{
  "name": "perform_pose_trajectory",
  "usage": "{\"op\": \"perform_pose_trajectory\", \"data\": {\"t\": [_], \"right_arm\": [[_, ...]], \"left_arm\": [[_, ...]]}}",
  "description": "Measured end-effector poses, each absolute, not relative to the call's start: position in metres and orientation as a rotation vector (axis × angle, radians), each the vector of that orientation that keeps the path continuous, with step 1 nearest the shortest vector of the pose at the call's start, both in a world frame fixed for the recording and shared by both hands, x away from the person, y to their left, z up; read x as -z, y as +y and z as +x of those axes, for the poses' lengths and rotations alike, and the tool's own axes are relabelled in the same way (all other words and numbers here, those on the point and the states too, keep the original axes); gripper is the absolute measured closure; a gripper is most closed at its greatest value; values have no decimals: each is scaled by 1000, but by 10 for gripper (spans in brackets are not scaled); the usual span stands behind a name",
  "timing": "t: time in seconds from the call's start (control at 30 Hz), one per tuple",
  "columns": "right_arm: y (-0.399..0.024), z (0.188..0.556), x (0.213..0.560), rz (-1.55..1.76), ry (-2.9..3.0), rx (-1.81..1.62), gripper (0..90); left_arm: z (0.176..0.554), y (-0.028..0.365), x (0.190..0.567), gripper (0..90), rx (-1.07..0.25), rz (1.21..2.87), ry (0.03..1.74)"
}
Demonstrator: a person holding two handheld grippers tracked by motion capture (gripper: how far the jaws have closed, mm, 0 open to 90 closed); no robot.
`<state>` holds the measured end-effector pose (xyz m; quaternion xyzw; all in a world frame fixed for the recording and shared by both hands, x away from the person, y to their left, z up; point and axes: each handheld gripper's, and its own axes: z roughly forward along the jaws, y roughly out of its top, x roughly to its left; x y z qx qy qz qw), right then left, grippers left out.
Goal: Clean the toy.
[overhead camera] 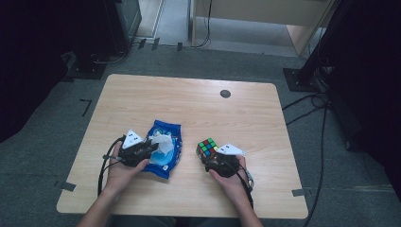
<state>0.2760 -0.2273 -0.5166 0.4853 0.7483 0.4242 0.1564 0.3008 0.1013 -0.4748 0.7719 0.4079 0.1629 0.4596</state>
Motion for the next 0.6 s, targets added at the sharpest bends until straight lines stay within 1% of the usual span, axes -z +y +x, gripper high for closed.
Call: {"op": "perform_pose_trajectory", "data": {"t": [0.03,0.07,0.17,0.23,0.4,0.5,0.6], "right_arm": [[-227,275,515,1368,2139,-1228,350],[-225,273,512,1343,2144,-1241,350],[-216,267,501,1252,2167,-1299,350],[-208,262,494,1188,2189,-1340,351],[-174,248,478,995,2328,-1367,351],[-158,241,474,963,2361,-1330,352],[-153,238,472,944,2351,-1320,352]], "left_arm": [[299,103,472,830,-417,1873,996],[297,105,468,847,-436,1840,979],[289,108,457,867,-474,1753,939],[283,107,449,868,-466,1708,902],[266,75,441,863,-420,1764,771],[259,60,440,863,-372,1810,721],[256,51,442,865,-307,1848,697]]}}
